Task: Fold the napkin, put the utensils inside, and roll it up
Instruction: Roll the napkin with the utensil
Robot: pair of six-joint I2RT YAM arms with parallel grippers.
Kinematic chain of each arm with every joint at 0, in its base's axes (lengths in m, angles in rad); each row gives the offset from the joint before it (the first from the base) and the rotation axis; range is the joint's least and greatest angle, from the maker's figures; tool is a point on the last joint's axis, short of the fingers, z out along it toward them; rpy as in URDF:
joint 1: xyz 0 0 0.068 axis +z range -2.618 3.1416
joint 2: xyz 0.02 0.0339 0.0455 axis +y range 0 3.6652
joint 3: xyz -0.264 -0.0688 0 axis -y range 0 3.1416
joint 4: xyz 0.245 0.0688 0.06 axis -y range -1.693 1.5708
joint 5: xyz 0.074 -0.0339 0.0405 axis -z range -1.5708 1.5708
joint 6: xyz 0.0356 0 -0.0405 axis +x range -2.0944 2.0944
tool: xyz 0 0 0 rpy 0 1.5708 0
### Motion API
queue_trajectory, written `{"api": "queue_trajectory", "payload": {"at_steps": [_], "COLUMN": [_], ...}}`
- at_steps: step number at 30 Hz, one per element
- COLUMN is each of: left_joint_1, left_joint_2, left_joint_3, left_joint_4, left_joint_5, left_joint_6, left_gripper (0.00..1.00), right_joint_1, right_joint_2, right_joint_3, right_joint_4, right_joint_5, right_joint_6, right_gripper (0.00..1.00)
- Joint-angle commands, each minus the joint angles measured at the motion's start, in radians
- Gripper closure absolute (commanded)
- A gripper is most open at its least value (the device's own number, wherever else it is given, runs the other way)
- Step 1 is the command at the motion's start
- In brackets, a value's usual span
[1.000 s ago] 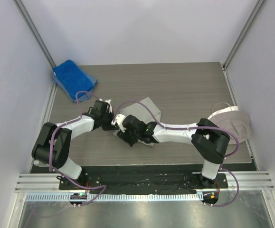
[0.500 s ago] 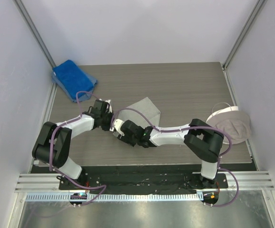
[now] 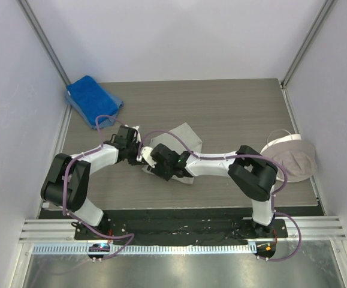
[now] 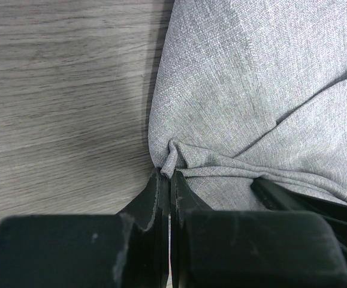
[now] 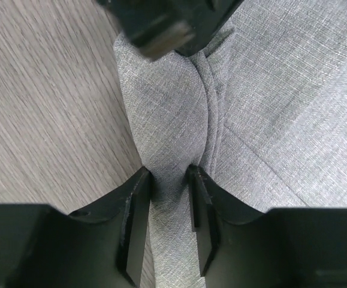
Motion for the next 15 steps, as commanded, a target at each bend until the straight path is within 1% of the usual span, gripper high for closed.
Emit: {"api": "queue_trajectory", "payload": {"at_steps": [1, 2, 3, 4, 6, 7, 8, 10, 11, 13, 15], "left_joint_1": [0.003, 0.003, 0.003, 0.004, 0.007, 0.013, 0.019, 0.036, 0.039, 0.047, 0.053], "left_joint_2": [-0.021, -0.024, -0.027, -0.032, -0.058, -0.071, -0.1, -0.134, -0.15, -0.191, -0.226], "left_joint_3": [0.016, 0.018, 0.015, 0.015, 0.01, 0.006, -0.008, -0.027, -0.05, -0.068, -0.093], "left_joint_4": [-0.008, -0.006, -0.006, -0.006, -0.008, -0.003, 0.003, 0.012, 0.02, 0.032, 0.035], "left_joint_5": [0.016, 0.013, 0.002, -0.007, -0.038, -0.05, -0.062, -0.096, -0.105, -0.131, -0.144], "left_joint_6": [0.016, 0.014, 0.013, 0.005, 0.001, -0.006, -0.01, -0.021, -0.032, -0.045, -0.056], "left_gripper": [1.0, 1.0, 1.0, 1.0, 0.83, 0.74, 0.59, 0.45, 0.36, 0.29, 0.28], "right_joint_1": [-0.026, -0.027, -0.032, -0.035, -0.041, -0.049, -0.053, -0.069, -0.075, -0.084, -0.098], "right_joint_2": [0.114, 0.121, 0.128, 0.134, 0.146, 0.148, 0.149, 0.149, 0.149, 0.151, 0.149], "right_joint_3": [-0.001, -0.001, 0.001, 0.001, -0.002, -0.005, -0.007, -0.013, -0.013, -0.007, -0.004], "right_joint_4": [-0.179, -0.205, -0.216, -0.226, -0.246, -0.251, -0.256, -0.262, -0.271, -0.279, -0.291], "right_joint_5": [-0.232, -0.251, -0.269, -0.292, -0.359, -0.384, -0.437, -0.49, -0.551, -0.608, -0.665], "right_joint_6": [0.055, 0.067, 0.072, 0.078, 0.098, 0.104, 0.109, 0.124, 0.13, 0.138, 0.136], "right_gripper": [0.64, 0.65, 0.69, 0.71, 0.77, 0.82, 0.84, 0.87, 0.88, 0.89, 0.92]}}
